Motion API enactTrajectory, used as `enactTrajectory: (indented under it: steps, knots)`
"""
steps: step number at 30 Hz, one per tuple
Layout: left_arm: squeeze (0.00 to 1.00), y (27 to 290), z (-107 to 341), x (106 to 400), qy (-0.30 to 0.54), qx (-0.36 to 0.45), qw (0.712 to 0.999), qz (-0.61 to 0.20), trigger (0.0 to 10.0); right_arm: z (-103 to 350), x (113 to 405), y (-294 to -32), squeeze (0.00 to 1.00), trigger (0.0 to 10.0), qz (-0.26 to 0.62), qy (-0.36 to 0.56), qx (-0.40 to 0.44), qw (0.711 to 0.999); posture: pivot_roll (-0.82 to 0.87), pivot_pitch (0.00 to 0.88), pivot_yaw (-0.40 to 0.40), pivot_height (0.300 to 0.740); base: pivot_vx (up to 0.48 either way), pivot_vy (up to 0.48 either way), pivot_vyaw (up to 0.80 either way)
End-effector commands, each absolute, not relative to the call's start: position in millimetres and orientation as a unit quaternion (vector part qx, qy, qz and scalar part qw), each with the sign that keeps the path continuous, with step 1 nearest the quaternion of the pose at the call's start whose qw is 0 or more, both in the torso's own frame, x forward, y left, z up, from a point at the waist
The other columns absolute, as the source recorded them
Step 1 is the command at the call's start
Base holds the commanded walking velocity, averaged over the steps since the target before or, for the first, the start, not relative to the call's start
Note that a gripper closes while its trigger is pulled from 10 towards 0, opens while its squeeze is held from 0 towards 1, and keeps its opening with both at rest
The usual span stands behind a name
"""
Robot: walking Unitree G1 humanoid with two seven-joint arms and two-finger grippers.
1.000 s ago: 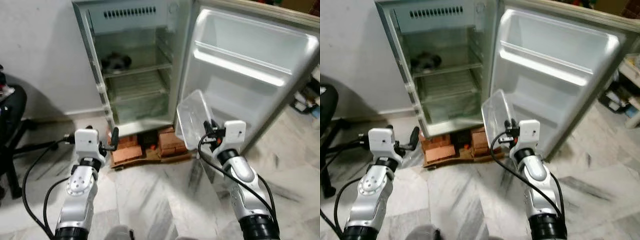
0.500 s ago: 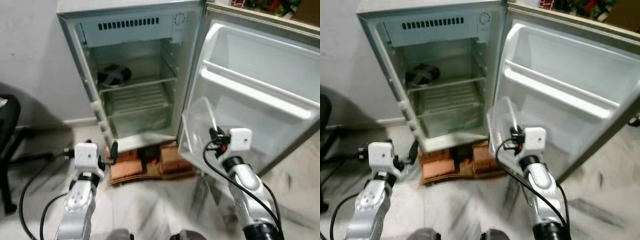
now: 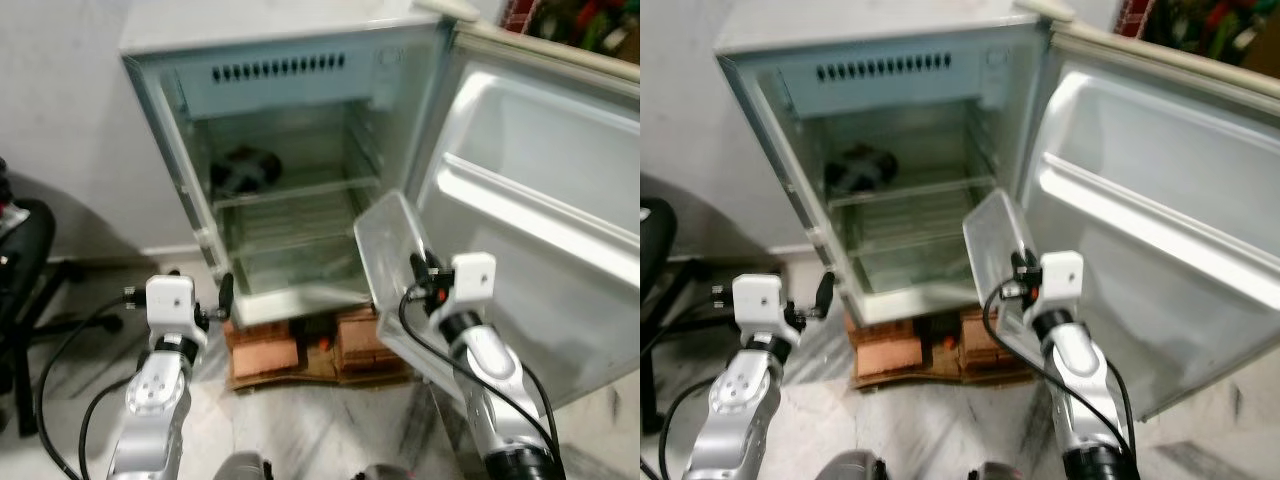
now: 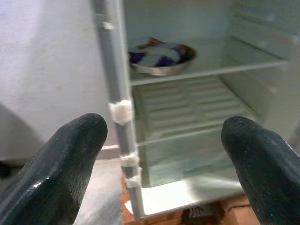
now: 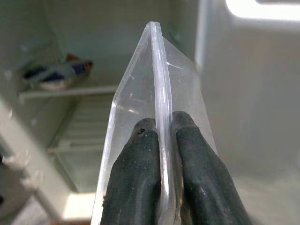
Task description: Restocking fridge
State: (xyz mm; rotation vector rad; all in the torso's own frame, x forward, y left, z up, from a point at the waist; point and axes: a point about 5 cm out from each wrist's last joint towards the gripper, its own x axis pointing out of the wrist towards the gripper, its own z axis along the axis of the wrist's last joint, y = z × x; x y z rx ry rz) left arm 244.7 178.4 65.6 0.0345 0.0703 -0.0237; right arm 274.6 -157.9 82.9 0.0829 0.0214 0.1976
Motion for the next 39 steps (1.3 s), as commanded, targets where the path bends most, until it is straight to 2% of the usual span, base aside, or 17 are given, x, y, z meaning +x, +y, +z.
enactTrajectory:
  steps: [1,16,20,32,39]
  knots:
    - [0.00,187.7,66.7,243.4,0.038,0.028,0.999,-0.003,10.0,88.7,277.6,-154.7,0.00,10.0,0.101,-0.003,0.047,0.994,0.05,0.068,-0.029,0.740,0.000,0.000,0.00]
    - [0.00,188.8,69.2,245.5,0.033,0.020,0.999,-0.003,10.0,87.5,278.5,-152.4,0.00,10.0,0.100,-0.002,0.049,0.994,0.06,0.067,-0.029,0.740,0.000,0.000,0.54]
    - [0.00,187.3,68.9,246.3,0.032,0.025,0.999,-0.007,10.0,87.4,279.5,-153.4,0.00,10.0,0.100,-0.001,0.048,0.994,0.06,0.064,-0.030,0.740,0.000,0.255,0.43]
    - [0.00,184.5,68.7,247.8,0.031,0.022,0.999,-0.014,10.0,89.3,282.7,-153.9,0.00,10.0,0.096,-0.005,0.052,0.994,0.06,0.058,-0.031,0.740,0.229,0.251,0.00]
    - [0.00,182.9,68.1,248.1,0.030,0.021,0.999,-0.017,10.0,90.0,283.7,-154.3,0.00,10.0,0.093,-0.006,0.051,0.994,0.06,0.058,-0.033,0.740,0.273,0.000,0.00]
